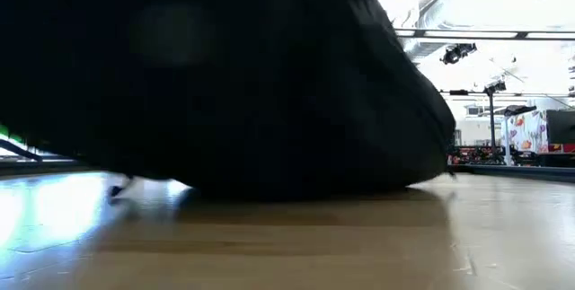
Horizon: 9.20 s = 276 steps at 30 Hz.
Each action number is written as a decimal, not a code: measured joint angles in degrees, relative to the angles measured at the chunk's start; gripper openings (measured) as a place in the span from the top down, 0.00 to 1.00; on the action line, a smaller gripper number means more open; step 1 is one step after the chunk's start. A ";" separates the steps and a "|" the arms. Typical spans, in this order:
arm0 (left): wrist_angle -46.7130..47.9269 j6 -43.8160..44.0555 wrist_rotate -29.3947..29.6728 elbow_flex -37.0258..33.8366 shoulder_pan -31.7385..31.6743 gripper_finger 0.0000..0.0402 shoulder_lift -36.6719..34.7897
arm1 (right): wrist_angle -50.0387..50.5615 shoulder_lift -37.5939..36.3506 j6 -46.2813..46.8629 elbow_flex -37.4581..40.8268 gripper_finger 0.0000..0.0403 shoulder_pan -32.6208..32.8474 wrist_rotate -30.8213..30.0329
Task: Unpack backpack
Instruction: Close the blue backpack, then return to Home Position
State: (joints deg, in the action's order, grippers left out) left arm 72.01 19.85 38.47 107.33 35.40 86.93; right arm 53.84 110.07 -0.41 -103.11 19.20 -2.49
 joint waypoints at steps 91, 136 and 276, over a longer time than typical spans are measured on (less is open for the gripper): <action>18.01 6.87 26.50 11.52 5.08 0.81 -3.49 | -9.98 -20.35 86.52 42.96 0.99 5.72 -9.38; 2.34 -13.78 -16.62 11.85 -33.41 0.80 44.86 | -26.32 -46.08 53.83 74.28 0.66 -8.90 11.05; -78.26 10.73 -24.64 -106.64 -42.56 1.00 -77.87 | -49.28 -105.82 43.48 100.59 0.80 -52.89 2.96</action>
State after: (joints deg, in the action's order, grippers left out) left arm -6.24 30.58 13.83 0.69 -7.16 9.06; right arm 4.56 4.25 43.07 -2.52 -33.68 0.47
